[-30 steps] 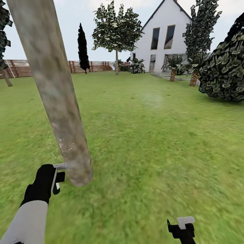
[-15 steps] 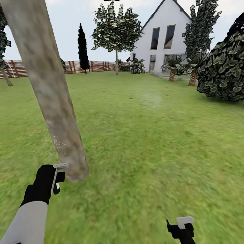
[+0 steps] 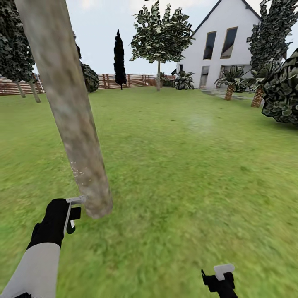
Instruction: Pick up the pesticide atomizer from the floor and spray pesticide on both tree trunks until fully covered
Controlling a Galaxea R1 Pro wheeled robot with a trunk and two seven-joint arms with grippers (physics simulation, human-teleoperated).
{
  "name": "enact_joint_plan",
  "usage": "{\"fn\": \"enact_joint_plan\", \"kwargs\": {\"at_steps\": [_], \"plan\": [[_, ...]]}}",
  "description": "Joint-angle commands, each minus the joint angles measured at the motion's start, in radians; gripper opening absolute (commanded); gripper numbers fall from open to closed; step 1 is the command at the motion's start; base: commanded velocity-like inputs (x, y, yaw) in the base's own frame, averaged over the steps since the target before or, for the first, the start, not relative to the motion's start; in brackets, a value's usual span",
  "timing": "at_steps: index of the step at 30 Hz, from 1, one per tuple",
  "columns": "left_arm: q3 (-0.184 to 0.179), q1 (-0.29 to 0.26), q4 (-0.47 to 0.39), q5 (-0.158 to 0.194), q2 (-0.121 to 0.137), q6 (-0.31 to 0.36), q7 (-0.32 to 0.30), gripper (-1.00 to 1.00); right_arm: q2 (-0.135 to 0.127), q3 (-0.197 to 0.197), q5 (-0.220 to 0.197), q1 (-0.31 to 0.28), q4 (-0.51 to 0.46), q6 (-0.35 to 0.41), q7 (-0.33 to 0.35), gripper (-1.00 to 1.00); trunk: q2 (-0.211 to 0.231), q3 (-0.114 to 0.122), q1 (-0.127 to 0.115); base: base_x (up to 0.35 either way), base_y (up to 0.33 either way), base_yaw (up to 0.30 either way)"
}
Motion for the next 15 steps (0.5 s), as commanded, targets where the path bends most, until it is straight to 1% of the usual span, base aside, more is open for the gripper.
{"fn": "enact_joint_plan", "kwargs": {"at_steps": [1,3,5,6,7,10,12,15], "plan": [[0.002,-0.007,-0.009,-0.011,-0.001,0.003,-0.011,-1.00,0.000,0.009,-0.007,0.000,0.000,-0.001,-0.005,1.00,0.000,-0.001,0.000,0.000,-0.276,0.047],[0.001,-0.009,-0.039,-0.011,-0.002,0.005,-0.010,-1.00,-0.005,0.009,-0.006,0.000,0.001,-0.001,-0.005,1.00,0.000,-0.001,0.000,0.087,-0.272,0.014],[-0.024,-0.010,-0.049,-0.012,-0.001,0.007,-0.009,-1.00,-0.007,0.008,-0.006,0.000,0.002,-0.001,-0.005,1.00,0.000,-0.001,0.000,0.199,-0.221,0.002],[-0.046,-0.011,-0.065,-0.012,-0.002,0.011,-0.008,-1.00,-0.008,0.009,-0.006,0.000,0.002,-0.001,-0.005,1.00,0.000,-0.001,0.000,0.250,-0.184,0.000],[-0.052,-0.011,-0.078,-0.011,-0.002,0.014,-0.008,-1.00,-0.008,0.009,-0.006,0.000,0.002,-0.001,-0.006,1.00,0.000,-0.001,0.000,0.264,-0.174,0.000],[-0.057,-0.012,-0.091,-0.010,-0.005,0.015,-0.008,-1.00,-0.009,0.009,-0.006,0.000,0.002,-0.001,-0.006,1.00,0.000,-0.001,0.000,0.276,-0.163,0.000],[-0.051,-0.038,-0.091,-0.009,0.003,0.025,-0.009,-1.00,-0.008,0.009,-0.006,0.000,0.002,-0.001,-0.005,1.00,0.000,-0.001,0.000,0.281,-0.158,0.000],[-0.049,-0.048,-0.092,-0.009,0.003,0.035,-0.009,-1.00,-0.008,0.009,-0.006,0.000,0.002,-0.002,-0.005,1.00,0.000,-0.001,0.000,0.281,-0.158,0.000]]}}
